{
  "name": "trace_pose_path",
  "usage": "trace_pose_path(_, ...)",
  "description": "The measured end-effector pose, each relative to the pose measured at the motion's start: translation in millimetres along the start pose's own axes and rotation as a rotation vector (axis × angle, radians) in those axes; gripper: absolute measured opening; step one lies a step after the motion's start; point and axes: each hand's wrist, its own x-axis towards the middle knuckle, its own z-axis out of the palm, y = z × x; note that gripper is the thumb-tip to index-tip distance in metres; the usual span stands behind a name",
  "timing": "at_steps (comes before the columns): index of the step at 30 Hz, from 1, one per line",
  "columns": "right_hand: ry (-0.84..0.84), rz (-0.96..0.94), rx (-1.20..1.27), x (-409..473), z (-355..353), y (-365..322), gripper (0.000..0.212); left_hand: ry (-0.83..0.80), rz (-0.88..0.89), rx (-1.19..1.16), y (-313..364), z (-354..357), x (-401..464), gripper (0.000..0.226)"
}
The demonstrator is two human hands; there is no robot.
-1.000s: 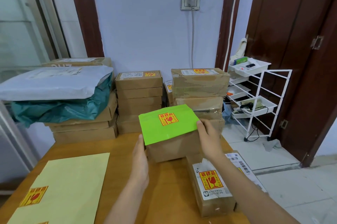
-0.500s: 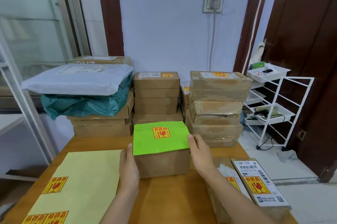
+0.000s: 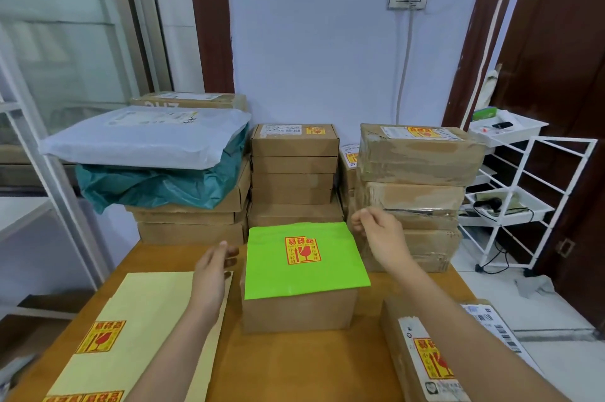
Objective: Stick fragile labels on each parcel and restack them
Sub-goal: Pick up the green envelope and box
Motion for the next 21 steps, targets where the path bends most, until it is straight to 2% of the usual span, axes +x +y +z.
trace_pose_path(7, -0.196, -0.007, -0.004, 46.4, 17.9, -9.4, 0.026, -0.197, 0.127, 0.132, 1.7, 12.7, 43.0, 0.027)
trace_pose_path(13, -0.408, 0.041, -0.118, 77.1, 42.3, -15.9, 0.027, -0.485, 0.154, 0.338, 1.4, 35.7, 82.8, 0.025)
trace_pose_path(16, -0.482, 0.055, -0.218, 94.3, 54.8, -14.5, 0.031, -0.614, 0.294, 0.546, 2.8, 49.0, 102.4, 0.04)
trace_pose_path(19, -0.525, 0.068, -0.286, 110.8, 65.4, -11.9, 0.032, -0.636, 0.535, 0.841, 1.1, 64.2, 125.6, 0.047)
trace_pose_path(21, -0.571, 0.081, -0.351, 118.0, 70.8, -11.5, 0.034, -0.629, 0.559, 0.973, 0.7, 74.3, 135.5, 0.05)
